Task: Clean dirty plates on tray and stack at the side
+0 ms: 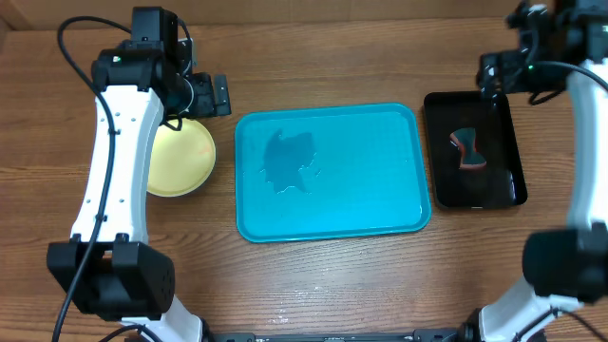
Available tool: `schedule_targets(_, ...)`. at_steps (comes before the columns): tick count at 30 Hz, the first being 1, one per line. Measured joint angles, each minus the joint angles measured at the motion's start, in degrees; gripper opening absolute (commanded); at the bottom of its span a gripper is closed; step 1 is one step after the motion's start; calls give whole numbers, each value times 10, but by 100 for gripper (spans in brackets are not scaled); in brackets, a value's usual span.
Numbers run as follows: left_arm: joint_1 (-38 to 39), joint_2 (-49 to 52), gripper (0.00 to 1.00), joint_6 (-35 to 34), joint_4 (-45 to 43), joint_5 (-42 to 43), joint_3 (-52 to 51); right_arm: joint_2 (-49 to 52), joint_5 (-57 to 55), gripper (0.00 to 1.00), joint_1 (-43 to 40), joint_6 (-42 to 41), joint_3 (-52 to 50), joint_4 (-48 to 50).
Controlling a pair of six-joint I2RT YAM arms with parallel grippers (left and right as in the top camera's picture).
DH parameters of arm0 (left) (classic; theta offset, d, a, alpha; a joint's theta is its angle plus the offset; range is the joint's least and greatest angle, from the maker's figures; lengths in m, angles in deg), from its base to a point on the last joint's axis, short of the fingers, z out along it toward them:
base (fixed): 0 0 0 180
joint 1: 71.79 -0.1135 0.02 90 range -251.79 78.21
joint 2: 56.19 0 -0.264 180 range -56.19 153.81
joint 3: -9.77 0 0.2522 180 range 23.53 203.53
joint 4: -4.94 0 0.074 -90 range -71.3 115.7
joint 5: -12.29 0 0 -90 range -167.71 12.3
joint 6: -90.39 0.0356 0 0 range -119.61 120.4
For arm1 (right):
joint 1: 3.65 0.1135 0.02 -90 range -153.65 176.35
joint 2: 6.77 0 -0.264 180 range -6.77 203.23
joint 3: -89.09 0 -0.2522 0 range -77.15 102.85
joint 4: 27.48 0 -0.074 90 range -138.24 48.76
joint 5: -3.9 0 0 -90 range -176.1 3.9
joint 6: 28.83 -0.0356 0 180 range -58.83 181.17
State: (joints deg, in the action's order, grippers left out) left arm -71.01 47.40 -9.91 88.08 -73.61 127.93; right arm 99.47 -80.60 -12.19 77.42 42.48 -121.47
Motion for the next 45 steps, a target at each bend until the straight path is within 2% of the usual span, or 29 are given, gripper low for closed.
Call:
schedule_targets(5,0,-4,100,0,3,0,2,-81,3,100,0,-30,25,-33)
schedule_targets(15,0,-4,100,0,3,0,2,-173,17,100,0,-106,25,-94)
schedule_targets(22,0,-4,100,0,3,0,2,-182,18,100,0,-145,25,-106)
schedule_targets(31,0,-4,100,0,3,0,2,-182,18,100,0,-153,25,-105)
schedule_targets(37,0,-4,100,0,3,0,2,-200,17,100,10,-157,-23,29)
schedule_targets(41,0,-4,100,0,4,0,2,-260,18,100,40,-159,-136,146)
schedule_targets(45,0,-4,100,0,4,0,2,-358,17,100,75,-160,-292,279)
